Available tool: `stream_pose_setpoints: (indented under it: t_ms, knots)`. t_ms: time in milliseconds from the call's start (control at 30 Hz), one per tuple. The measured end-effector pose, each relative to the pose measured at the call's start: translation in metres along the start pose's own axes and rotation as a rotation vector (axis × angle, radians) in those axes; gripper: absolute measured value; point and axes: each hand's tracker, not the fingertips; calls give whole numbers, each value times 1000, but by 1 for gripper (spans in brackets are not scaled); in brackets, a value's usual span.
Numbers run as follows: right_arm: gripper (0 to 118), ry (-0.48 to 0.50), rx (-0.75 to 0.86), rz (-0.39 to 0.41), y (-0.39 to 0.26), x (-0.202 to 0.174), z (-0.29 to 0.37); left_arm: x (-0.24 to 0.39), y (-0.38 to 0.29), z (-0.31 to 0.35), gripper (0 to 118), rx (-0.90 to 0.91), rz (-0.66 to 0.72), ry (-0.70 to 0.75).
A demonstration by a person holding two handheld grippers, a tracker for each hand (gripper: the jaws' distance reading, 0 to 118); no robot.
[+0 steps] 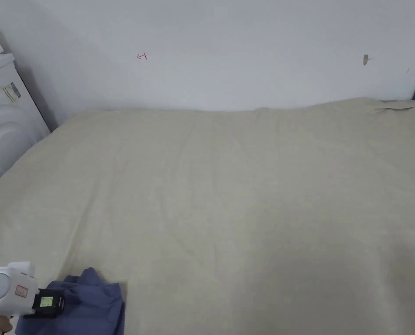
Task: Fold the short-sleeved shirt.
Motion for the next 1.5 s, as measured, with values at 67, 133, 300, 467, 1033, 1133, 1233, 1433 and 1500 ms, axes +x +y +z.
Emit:
stream_pose_setpoints:
  t_ms: [67, 133, 300, 467, 1033, 1133, 1233, 1433, 1500]
  knots:
    - [0, 8, 8, 1, 2, 1, 2, 4, -1, 17, 114, 41, 20, -17]
    - [0, 18, 14, 9, 5, 2, 3, 9, -3, 41, 114, 132, 40, -54]
    - [0, 43, 53, 33, 19, -2, 12, 29, -3, 101, 114, 345, 66, -74]
    - [0, 58, 102, 60, 32, 0, 19, 67, -18, 176, 115, 698, 126, -187]
    - [0, 98, 200, 85, 47, 14, 33, 269, -82, 260, 83, 1160, -1, -252]
    - [0, 91, 205, 81, 44, 18, 34, 292, -92, 256, 64, 1184, 9, -267]
    - [0, 80, 208, 81, 41, 20, 34, 310, -100, 248, 38, 1204, -14, -255]
    - [0, 54, 223, 98, 33, 19, 35, 332, -115, 222, 1, 1181, -56, -253]
    - [0, 45, 233, 107, 29, 19, 34, 337, -121, 215, 0, 1183, -49, -240]
